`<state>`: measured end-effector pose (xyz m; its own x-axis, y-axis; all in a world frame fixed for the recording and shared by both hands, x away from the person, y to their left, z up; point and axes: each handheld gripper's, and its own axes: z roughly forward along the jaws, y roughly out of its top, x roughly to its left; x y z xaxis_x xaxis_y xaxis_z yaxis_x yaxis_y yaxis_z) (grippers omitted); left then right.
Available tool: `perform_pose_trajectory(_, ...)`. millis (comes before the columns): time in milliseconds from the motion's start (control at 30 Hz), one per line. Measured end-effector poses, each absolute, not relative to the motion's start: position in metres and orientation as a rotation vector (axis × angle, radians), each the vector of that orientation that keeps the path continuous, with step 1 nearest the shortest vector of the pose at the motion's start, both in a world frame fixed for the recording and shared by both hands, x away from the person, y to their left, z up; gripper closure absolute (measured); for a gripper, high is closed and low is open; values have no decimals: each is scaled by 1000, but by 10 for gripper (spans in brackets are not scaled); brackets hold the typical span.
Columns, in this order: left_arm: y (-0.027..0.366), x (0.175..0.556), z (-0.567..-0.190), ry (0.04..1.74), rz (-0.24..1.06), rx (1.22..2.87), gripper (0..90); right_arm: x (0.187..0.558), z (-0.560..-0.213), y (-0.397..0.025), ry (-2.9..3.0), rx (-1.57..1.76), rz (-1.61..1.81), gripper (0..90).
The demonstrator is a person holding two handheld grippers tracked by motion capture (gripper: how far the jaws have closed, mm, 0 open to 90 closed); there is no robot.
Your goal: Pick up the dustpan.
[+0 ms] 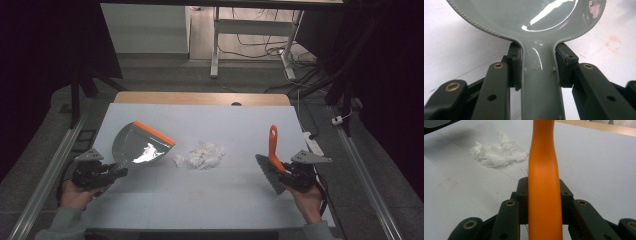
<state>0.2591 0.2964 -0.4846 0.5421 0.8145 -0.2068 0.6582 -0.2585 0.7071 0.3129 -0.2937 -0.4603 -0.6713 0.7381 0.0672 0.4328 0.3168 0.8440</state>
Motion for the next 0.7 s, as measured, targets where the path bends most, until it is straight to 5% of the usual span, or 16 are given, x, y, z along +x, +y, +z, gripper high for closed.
perform_pose_trajectory(700,292,240,-488,1071,224,2068,618,313,-460,-292,2260,1042,1303,702)
